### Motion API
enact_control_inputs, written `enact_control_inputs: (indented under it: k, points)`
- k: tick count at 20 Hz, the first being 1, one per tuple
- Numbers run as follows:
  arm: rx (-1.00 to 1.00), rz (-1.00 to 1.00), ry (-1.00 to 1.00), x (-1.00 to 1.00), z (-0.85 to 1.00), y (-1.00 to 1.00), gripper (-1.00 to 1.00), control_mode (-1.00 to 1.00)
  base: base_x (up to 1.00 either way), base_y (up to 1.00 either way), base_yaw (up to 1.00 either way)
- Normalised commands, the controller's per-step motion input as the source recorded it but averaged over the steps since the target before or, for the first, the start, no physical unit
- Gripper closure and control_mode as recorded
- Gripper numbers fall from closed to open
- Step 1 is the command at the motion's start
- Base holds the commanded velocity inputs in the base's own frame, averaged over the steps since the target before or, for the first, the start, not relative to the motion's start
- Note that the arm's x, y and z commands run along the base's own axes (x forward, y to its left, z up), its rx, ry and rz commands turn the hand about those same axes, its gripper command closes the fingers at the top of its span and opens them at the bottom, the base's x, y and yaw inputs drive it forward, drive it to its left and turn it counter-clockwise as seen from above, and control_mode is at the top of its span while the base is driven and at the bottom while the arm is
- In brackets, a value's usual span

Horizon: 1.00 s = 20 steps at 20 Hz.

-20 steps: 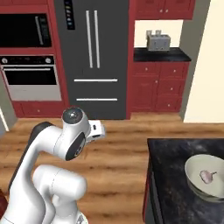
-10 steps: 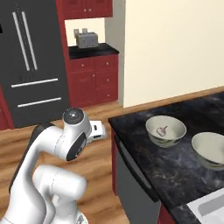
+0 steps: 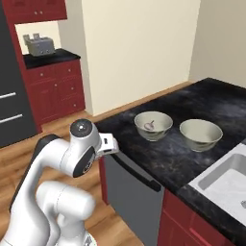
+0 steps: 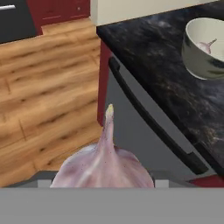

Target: Pick the garlics from the cabinet and place them in one bowl. Pick the orange from the sink and place it in the other bowl.

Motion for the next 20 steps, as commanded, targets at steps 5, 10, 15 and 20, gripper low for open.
enact_control_inputs:
  k: [5,10,15,20]
  points:
    - [0.0,0.0,0.0,0.0,0.0,0.0,1.0,1.0,0.06,0.19,-0.27]
    - [0.0,0.0,0.0,0.0,0.0,0.0,1.0,1.0,0.07,0.29,-0.34]
    - [0.0,0.0,0.0,0.0,0.0,0.0,1.0,1.0,0.12,0.44,-0.33]
    - [0.0,0.0,0.0,0.0,0.0,0.0,1.0,1.0,0.22,0.65,-0.26]
